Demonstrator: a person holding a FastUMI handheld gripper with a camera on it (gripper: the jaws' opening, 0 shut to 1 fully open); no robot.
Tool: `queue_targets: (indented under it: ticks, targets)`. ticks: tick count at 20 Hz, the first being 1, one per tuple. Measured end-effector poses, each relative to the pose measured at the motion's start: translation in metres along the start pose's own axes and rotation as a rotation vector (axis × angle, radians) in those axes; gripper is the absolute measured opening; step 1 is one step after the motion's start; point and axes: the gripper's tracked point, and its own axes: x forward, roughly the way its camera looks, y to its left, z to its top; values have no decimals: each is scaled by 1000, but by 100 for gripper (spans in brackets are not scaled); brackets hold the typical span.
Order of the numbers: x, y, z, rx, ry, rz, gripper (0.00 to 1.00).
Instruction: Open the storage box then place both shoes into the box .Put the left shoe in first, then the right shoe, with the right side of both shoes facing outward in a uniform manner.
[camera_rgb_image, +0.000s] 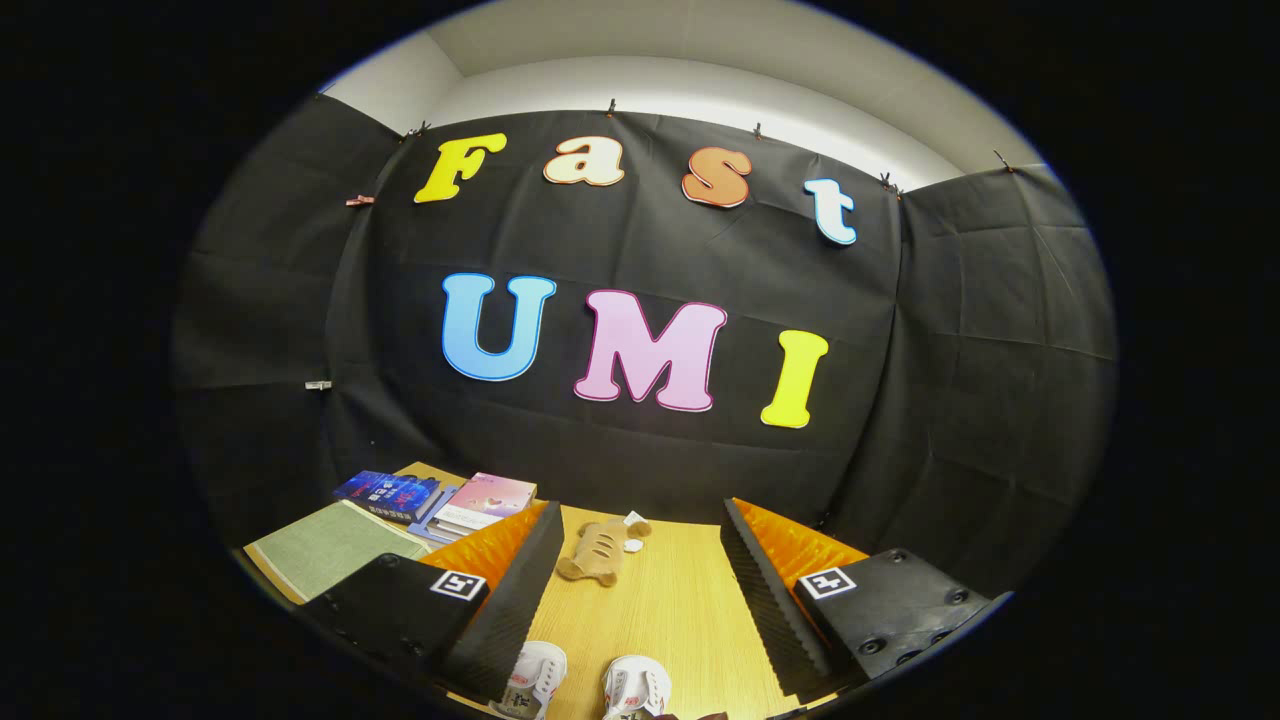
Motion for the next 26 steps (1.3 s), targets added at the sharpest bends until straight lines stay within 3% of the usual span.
queue_targets:
  ticks: [26]
  targets:
    - [13,27,-10,-21,23,79,97]
